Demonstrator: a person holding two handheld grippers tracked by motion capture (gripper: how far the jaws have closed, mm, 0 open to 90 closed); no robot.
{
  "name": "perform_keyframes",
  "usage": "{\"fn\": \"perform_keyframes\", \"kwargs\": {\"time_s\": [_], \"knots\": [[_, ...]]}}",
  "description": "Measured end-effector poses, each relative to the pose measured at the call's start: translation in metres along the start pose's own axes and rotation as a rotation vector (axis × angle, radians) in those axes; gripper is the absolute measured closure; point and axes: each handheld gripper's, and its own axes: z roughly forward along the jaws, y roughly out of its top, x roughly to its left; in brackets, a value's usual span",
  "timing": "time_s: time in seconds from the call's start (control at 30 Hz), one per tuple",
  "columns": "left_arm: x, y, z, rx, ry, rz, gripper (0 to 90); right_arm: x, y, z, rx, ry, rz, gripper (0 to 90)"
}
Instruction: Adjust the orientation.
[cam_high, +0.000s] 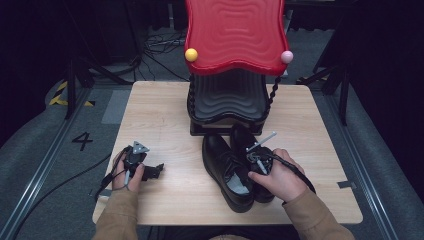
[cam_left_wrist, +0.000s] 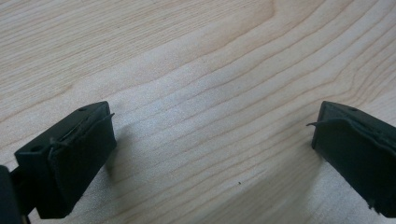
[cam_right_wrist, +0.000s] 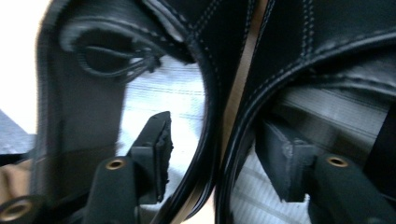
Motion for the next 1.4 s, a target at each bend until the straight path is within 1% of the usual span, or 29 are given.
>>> {"fn": "perform_keyframes", "kwargs": {"time_s": [0.03, 0.07, 0.1, 0.17, 0.2, 0.27, 0.3, 0.4, 0.57, 0.67, 0.97, 1.1, 1.23, 1.37, 1.4], "knots": [[0.0, 0.0, 0.0, 0.0, 0.0, 0.0, 0.0, 0.001, 0.001, 0.003, 0.001, -0.024, -0.003, 51.2], [0.0, 0.0, 0.0, 0.0, 0.0, 0.0, 0.0, 0.001, 0.001, 0.003, 0.001, -0.024, -0.003, 51.2], [0.0, 0.0, 0.0, 0.0, 0.0, 0.0, 0.0, 0.002, 0.001, 0.005, 0.007, -0.041, -0.006, 54.7], [0.0, 0.0, 0.0, 0.0, 0.0, 0.0, 0.0, 0.003, 0.003, 0.008, 0.008, -0.073, -0.011, 58.6], [0.0, 0.0, 0.0, 0.0, 0.0, 0.0, 0.0, 0.003, 0.004, 0.009, 0.012, -0.084, -0.009, 61.0], [0.0, 0.0, 0.0, 0.0, 0.0, 0.0, 0.0, 0.005, 0.006, 0.009, 0.021, -0.109, 0.017, 65.7], [0.0, 0.0, 0.0, 0.0, 0.0, 0.0, 0.0, 0.006, 0.007, 0.01, 0.024, -0.127, 0.016, 67.1], [0.0, 0.0, 0.0, 0.0, 0.0, 0.0, 0.0, 0.007, 0.008, 0.01, 0.037, -0.125, 0.011, 68.4], [0.0, 0.0, 0.0, -0.001, 0.002, -0.001, 0.0, 0.005, 0.011, 0.011, 0.056, -0.116, -0.011, 70.1], [0.0, 0.0, 0.0, -0.001, 0.002, -0.002, 0.0, 0.006, 0.011, 0.011, 0.054, -0.126, -0.011, 72.5], [0.0, 0.0, 0.0, -0.001, 0.0, -0.002, 0.0, 0.004, 0.013, 0.011, 0.072, -0.115, 0.005, 73.4], [0.0, 0.0, 0.0, 0.0, 0.001, -0.001, 0.0, 0.004, 0.013, 0.011, 0.073, -0.112, -0.008, 73.8], [0.0, 0.0, 0.0, -0.001, 0.001, -0.001, 0.0, 0.001, 0.013, 0.01, 0.069, -0.095, 0.011, 74.6], [0.0, 0.0, 0.0, -0.001, 0.002, 0.0, 0.0, 0.003, 0.014, 0.01, 0.077, -0.11, 0.021, 75.5], [0.0, 0.0, 0.0, 0.0, 0.001, -0.001, 0.0, 0.003, 0.014, 0.01, 0.083, -0.111, 0.037, 76.9]]}}
